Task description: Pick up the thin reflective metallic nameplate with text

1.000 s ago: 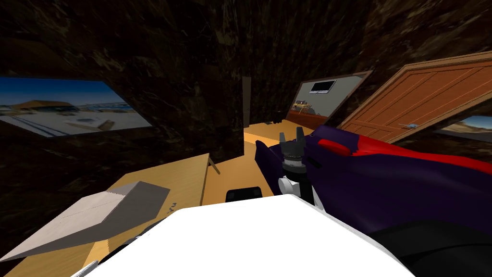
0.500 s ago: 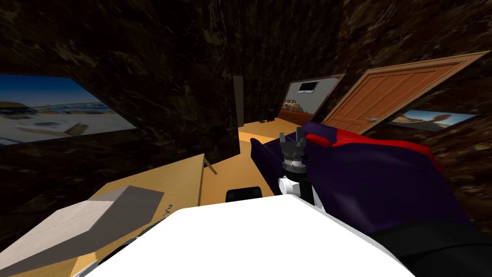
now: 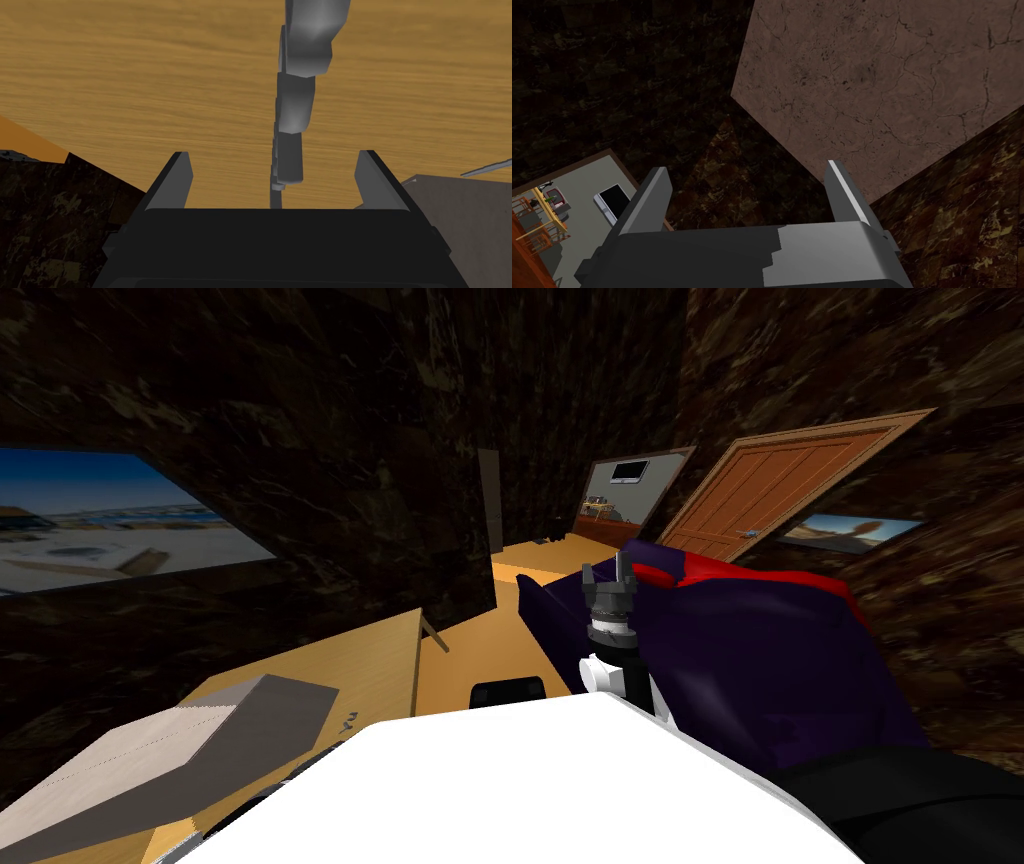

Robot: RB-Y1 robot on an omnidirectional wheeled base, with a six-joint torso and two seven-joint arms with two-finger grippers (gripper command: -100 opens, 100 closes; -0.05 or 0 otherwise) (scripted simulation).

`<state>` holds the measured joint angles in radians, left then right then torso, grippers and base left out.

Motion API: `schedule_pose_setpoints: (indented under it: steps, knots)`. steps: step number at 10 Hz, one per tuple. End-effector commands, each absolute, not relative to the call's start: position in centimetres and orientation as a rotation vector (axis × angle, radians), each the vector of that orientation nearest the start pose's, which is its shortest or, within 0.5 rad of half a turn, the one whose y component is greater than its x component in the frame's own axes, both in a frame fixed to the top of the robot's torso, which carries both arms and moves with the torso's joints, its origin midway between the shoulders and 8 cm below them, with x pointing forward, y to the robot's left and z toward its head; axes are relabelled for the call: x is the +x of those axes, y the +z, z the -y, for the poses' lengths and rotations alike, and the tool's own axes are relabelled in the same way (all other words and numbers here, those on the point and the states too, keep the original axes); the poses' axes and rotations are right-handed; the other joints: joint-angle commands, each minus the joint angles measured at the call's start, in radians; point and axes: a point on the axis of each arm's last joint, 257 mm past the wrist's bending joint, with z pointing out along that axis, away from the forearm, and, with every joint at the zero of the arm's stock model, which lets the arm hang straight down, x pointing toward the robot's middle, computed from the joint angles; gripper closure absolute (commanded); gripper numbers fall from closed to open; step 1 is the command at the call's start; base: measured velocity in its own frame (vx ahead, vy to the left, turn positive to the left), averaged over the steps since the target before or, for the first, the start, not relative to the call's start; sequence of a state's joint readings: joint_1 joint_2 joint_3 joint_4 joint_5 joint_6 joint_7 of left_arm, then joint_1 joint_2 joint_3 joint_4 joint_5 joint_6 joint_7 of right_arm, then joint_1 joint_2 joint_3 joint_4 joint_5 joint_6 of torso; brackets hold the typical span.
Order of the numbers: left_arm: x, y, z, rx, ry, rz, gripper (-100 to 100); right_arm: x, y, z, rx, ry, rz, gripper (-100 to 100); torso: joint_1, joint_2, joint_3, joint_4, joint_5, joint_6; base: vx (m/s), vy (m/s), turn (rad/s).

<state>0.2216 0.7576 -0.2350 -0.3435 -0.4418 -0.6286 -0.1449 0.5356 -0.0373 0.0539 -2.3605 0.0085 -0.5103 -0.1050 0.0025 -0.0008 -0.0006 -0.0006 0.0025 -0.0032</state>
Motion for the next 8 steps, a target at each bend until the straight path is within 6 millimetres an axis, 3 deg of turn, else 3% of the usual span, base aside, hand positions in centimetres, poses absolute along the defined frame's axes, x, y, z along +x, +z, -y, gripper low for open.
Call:
schedule_pose_setpoints:
  steps: [1, 5, 6, 7, 8]
  knots:
    - [10.95, -54.01, -60.55, -0.571, 0.026, -2.508, 100, 32.61, 4.93, 25.67, 0.626, 1.454, -0.583, 0, 0.0, 0.0, 0.0, 0.0, 0.0, 0.0, 0.0, 0.0, 0.0]
    - [10.67, -53.99, -60.74, -0.568, 0.034, -2.514, 100, 32.6, 4.93, 25.67, 0.626, 1.454, -0.583, 0, 0.004, 0.001, 0.001, 0.002, 0.004, 0.0, 0.0, 0.0, 0.0]
    - [10.67, -53.97, -60.77, -0.568, 0.035, -2.514, 0, 32.6, 4.93, 25.67, 0.626, 1.454, -0.583, 0, 0.004, 0.0, 0.001, 0.002, 0.004, 0.0, 0.0, 0.0, 0.0]
    - [11.31, -53.83, -59.99, -0.533, 0.001, -2.504, 100, 32.6, 4.93, 25.67, 0.626, 1.454, -0.583, 0, 0.004, 0.0, 0.001, 0.002, 0.005, 0.0, 0.069, 0.008, 0.237]
    - [11.2, -53.91, -59.91, -0.523, 0.001, -2.513, 100, 32.6, 4.92, 25.67, 0.627, 1.454, -0.583, 0, 0.005, -0.004, -0.001, 0.001, 0.005, -0.001, 0.109, 0.001, 0.177]
